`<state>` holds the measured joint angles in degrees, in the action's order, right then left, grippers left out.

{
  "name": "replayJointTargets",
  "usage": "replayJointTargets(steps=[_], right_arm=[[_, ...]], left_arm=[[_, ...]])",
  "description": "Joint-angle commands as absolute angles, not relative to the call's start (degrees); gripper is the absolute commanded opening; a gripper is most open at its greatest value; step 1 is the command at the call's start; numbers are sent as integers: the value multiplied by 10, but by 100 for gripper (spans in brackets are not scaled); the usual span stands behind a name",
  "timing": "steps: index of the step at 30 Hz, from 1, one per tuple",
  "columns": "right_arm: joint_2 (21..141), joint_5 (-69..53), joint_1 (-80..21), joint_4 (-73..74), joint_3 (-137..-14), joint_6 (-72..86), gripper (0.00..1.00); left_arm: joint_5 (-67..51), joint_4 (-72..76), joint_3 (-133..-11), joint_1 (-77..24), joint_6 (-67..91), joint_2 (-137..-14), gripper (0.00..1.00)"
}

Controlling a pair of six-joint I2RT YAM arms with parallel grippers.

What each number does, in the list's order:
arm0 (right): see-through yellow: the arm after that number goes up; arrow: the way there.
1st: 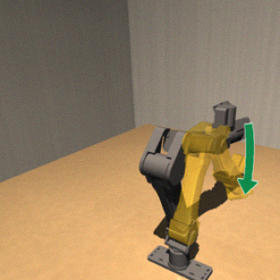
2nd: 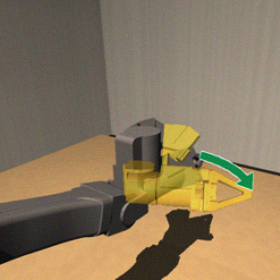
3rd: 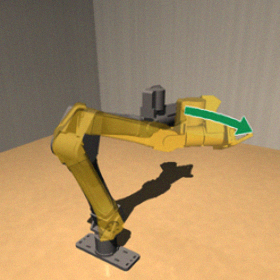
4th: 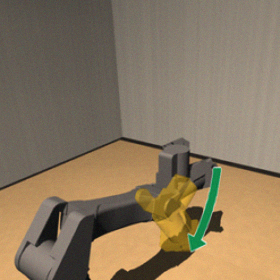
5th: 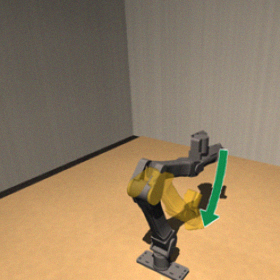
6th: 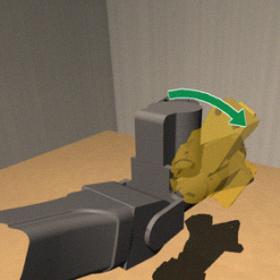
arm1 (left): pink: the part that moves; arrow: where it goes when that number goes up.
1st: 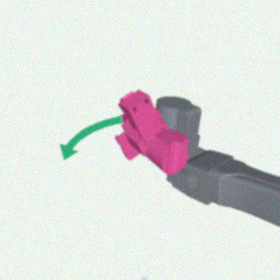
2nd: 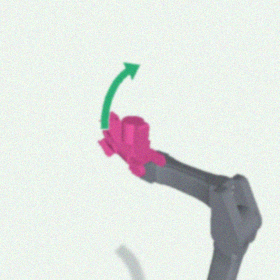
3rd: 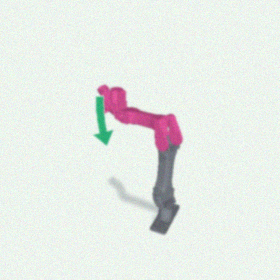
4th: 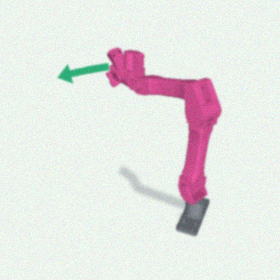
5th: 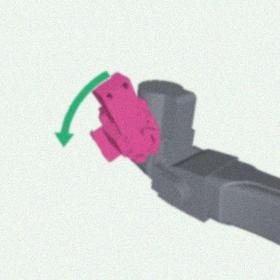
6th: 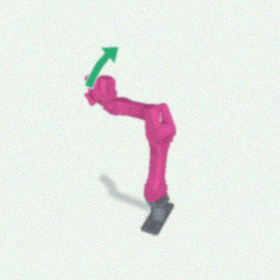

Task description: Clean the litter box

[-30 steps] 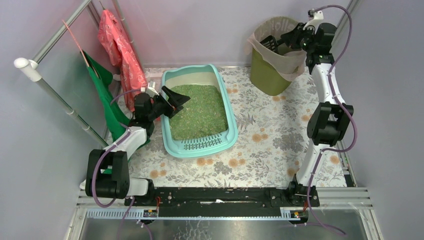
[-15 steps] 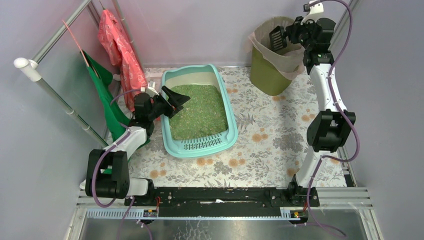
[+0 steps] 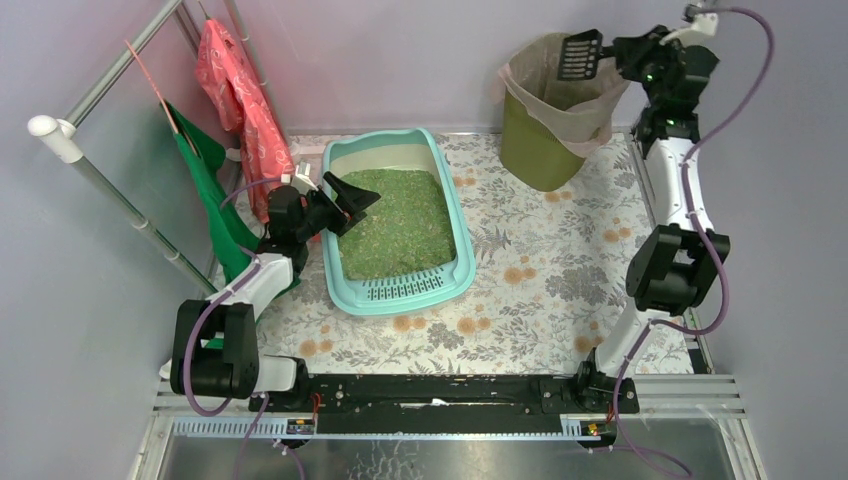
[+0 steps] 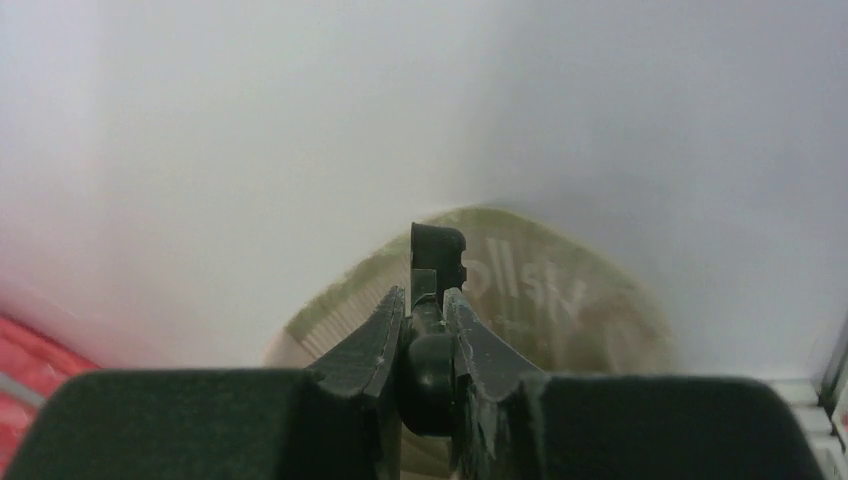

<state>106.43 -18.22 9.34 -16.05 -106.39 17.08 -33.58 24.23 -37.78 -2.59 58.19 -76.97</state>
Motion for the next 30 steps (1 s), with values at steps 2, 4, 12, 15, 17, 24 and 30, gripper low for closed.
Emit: replayJointTargets(steps=[2, 4, 12, 15, 17, 24, 30], right_arm=[[1041, -257, 148, -300, -1034, 369, 0], [1043, -281, 152, -317, -1033, 409, 0], [1039, -374, 151, -399, -1038, 542, 0], [1034, -408, 142, -399, -1038, 565, 0], [1031, -447, 119, -406, -1028, 569, 0], [994, -470, -3, -318, -961, 452, 0], [990, -482, -114, -285, -911, 397, 0]], left_arm=[[-329, 227, -370, -27, 558, -765, 98], [-330, 229, -371, -27, 559, -767, 98], [-331, 227, -373, -29, 558, -765, 98], [-327, 219, -378, -31, 553, -762, 98], [-325, 215, -382, -32, 550, -760, 98], [-311, 169, -408, -40, 522, -742, 98], [-276, 95, -442, -61, 486, -739, 99]])
